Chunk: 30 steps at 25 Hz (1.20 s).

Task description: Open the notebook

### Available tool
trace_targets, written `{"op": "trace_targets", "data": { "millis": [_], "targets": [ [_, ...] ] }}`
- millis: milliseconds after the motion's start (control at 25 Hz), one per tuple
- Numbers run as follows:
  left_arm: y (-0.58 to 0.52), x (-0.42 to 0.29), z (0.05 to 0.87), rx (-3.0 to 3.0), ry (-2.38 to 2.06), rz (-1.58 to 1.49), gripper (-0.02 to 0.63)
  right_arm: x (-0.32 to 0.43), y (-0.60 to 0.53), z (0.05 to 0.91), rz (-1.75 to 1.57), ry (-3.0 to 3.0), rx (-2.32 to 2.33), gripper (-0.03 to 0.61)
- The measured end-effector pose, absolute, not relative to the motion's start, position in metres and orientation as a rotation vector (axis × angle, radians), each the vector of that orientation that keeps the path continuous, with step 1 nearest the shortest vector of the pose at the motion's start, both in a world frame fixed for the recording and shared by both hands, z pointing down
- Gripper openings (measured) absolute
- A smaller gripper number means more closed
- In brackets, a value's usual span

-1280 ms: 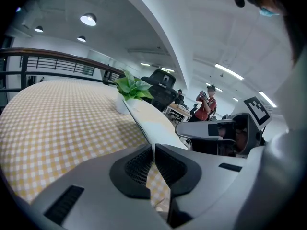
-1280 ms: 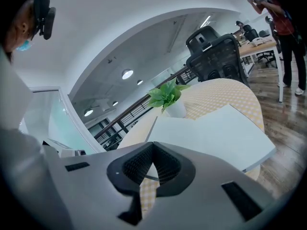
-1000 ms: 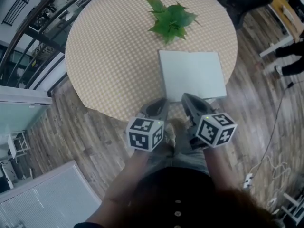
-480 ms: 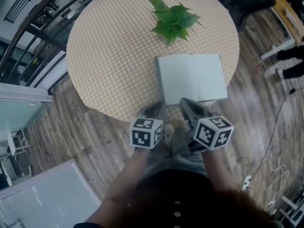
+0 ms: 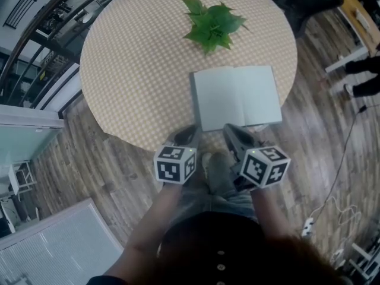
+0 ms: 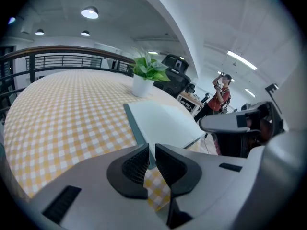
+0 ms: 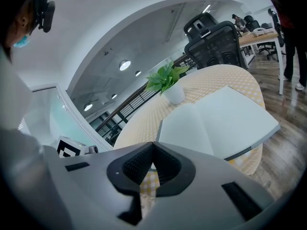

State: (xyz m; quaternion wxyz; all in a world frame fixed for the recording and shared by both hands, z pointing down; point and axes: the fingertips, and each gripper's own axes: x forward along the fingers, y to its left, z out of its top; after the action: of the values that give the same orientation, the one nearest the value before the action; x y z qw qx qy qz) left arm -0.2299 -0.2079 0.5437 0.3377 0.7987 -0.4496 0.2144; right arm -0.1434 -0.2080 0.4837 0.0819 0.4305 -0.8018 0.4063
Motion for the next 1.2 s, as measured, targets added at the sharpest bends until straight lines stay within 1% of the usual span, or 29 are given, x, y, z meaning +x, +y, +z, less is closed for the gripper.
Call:
{"op": "trace_targets", "data": {
  "millis": [200, 520, 1200],
  "targets": [
    [-0.216, -0.217, 0.502, 2.202, -1.118, 0.360, 0.031, -0.136, -0.212, 0.474, 1.149, -2.410, 1.305, 0.011],
    [-0.218, -0.213, 0.453, 2.350, -1.165, 0.215, 0.028, -0.119, -0.215, 0.451, 1.106, -2.442, 1.370, 0.011],
    [-0.211, -0.184, 0.416, 2.495, -1.093, 0.261, 0.028, -0.119, -0.211, 0.415, 0.932, -2.518, 1.355, 0.011]
  ]
}}
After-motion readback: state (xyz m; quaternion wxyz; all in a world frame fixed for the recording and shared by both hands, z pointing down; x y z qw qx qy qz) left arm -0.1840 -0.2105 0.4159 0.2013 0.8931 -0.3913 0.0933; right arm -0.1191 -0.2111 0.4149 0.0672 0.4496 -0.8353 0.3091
